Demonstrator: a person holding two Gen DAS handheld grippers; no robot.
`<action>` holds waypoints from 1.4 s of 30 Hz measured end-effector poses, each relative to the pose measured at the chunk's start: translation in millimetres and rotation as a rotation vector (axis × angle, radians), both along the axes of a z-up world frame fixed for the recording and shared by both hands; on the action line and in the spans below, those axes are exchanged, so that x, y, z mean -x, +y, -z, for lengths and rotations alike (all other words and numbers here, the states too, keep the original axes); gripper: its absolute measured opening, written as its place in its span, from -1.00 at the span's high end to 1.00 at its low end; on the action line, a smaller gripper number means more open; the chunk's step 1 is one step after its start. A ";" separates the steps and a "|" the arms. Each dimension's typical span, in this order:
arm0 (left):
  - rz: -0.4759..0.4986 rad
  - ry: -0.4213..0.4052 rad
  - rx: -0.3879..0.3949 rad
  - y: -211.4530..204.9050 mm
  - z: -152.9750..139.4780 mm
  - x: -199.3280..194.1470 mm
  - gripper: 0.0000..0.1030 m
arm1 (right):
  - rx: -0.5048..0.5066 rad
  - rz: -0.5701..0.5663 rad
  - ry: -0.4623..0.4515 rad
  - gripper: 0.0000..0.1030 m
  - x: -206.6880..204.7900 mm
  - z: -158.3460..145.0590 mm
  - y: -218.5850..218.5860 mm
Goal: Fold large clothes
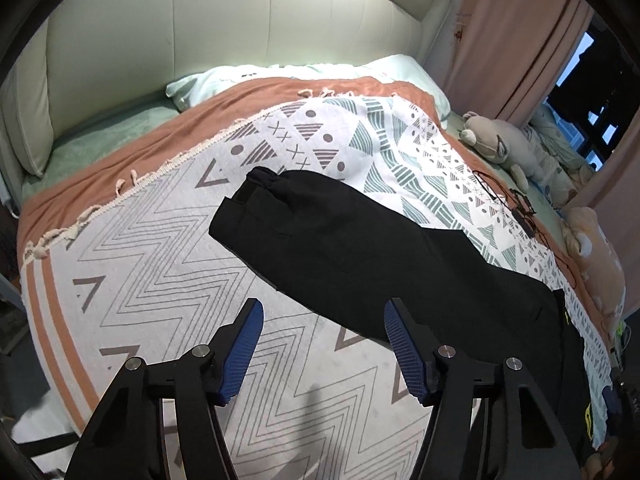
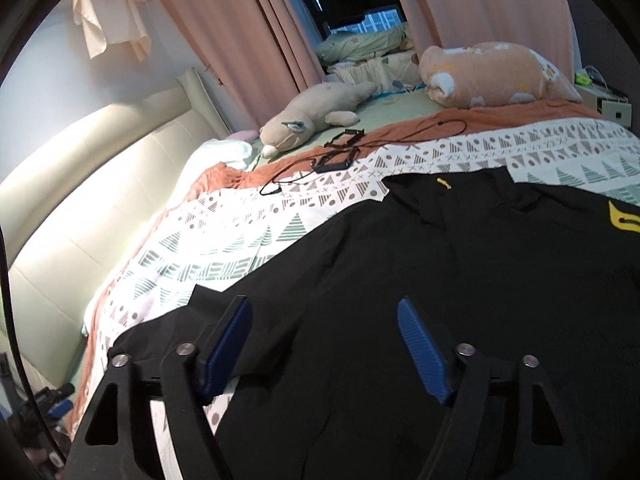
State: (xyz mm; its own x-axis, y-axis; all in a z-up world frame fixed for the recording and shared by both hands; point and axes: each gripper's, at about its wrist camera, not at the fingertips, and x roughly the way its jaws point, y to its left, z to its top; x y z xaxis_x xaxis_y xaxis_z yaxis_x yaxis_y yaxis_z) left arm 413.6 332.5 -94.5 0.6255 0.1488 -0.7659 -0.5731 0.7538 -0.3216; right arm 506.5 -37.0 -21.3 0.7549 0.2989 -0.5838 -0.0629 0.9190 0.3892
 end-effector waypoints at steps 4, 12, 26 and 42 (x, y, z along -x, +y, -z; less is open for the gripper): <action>0.007 0.049 0.026 10.9 28.0 -24.5 0.01 | -0.032 -0.023 0.037 0.12 -19.7 17.2 4.9; -0.065 0.175 0.095 41.7 80.5 -52.6 0.09 | -0.071 -0.036 0.133 0.63 -56.1 63.0 12.4; -0.035 0.186 -0.038 56.7 63.4 -80.9 0.96 | -0.293 -0.175 0.192 0.86 -87.2 102.4 43.6; 0.161 -0.085 -0.197 -39.2 -131.2 -95.6 0.98 | -0.340 -0.208 0.249 0.85 -79.0 98.2 28.3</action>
